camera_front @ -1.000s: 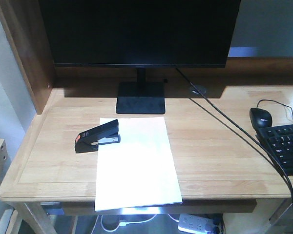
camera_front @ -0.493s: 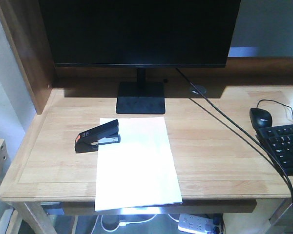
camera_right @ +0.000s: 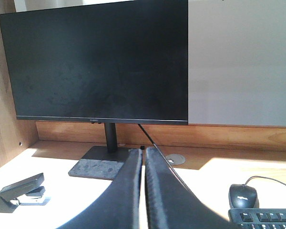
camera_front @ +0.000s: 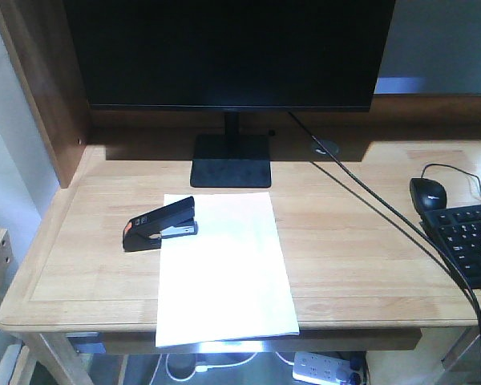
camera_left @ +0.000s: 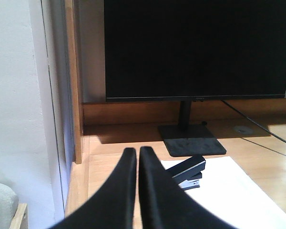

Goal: Grab stapler and paper to desk for stapling

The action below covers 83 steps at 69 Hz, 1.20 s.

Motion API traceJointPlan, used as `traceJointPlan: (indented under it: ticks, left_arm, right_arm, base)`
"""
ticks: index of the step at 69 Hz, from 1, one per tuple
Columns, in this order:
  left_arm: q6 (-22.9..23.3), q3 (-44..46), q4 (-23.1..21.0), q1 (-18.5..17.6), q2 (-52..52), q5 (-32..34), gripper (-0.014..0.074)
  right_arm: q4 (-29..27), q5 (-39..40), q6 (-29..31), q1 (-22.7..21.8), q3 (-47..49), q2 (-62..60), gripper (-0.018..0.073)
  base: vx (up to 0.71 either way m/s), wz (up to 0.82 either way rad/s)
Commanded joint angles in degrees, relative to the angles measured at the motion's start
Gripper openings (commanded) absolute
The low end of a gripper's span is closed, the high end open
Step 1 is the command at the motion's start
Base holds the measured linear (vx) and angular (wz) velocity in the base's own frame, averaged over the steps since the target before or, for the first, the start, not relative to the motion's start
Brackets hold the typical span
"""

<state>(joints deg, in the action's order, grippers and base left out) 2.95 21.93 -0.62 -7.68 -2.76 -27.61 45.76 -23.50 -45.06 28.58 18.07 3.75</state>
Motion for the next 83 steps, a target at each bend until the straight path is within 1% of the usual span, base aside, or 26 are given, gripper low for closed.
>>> traceJointPlan:
  ticks: [1,10,17,25,29,35,42,53,57,60,63,83]
  left_arm:
    - [0.54,1.11,-0.50,-0.24,-0.87,3.98,-0.0006]
    - [0.54,1.10,-0.50,-0.18,-0.87,4.03,-0.0006]
    - [0.32,0.45,0.14,1.15,-0.71,5.35,-0.0006]
    - [0.06,-3.54,0.20,3.17,-0.71,7.81,-0.0006]
    - [-0.03,-6.21,1.13,4.06,-0.71,9.09,-0.0006]
    - [-0.08,-10.50,1.58,4.40,-0.71,12.50,-0.0006]
    - [-0.08,-15.15,1.48,4.40,-0.64,18.62,-0.0006]
    - [-0.08,-22.05,1.48,4.40,4.87,25.62,-0.0006]
    - [-0.01,-24.28,0.62,4.77,4.43,29.07,-0.0006]
    - [-0.01,-23.94,0.17,5.22,4.43,26.80,-0.0006]
    - [-0.07,-23.99,-0.46,5.58,4.43,27.07,-0.0006]
    - [-0.12,-23.99,0.03,8.74,4.43,27.01,-0.0006]
  right_arm:
    - [1.65,2.46,0.63,0.00,1.39,0.80,-0.0010]
    - [1.65,2.28,0.63,0.00,1.39,0.80,-0.0010]
    - [1.65,2.22,0.63,0.00,1.39,0.80,-0.0010]
    - [1.65,2.22,0.63,0.00,1.39,0.80,-0.0010]
    - [1.65,2.22,0.63,0.00,1.39,0.80,-0.0010]
    - [1.65,2.22,0.63,0.00,1.39,0.80,-0.0010]
    - [1.65,2.22,0.63,0.00,1.39,0.80,-0.0010]
    - [1.65,2.22,0.63,0.00,1.39,0.80,-0.0010]
    - [1.57,2.22,0.63,0.00,1.39,0.80,-0.0010]
    - [1.70,2.22,0.63,0.00,1.39,0.75,-0.0010]
    - [1.70,2.22,0.63,0.00,1.39,0.81,-0.0010]
    - [1.70,2.22,0.63,0.00,1.39,0.81,-0.0010]
  base:
    - [0.00,0.00]
    - [0.00,0.00]
    - [0.00,0.00]
    - [0.00,0.00]
    - [0.00,0.00]
    - [0.00,0.00]
    - [0.00,0.00]
    - [0.00,0.00]
    - [0.00,0.00]
    - [0.00,0.00]
    - [0.00,0.00]
    - [0.00,0.00]
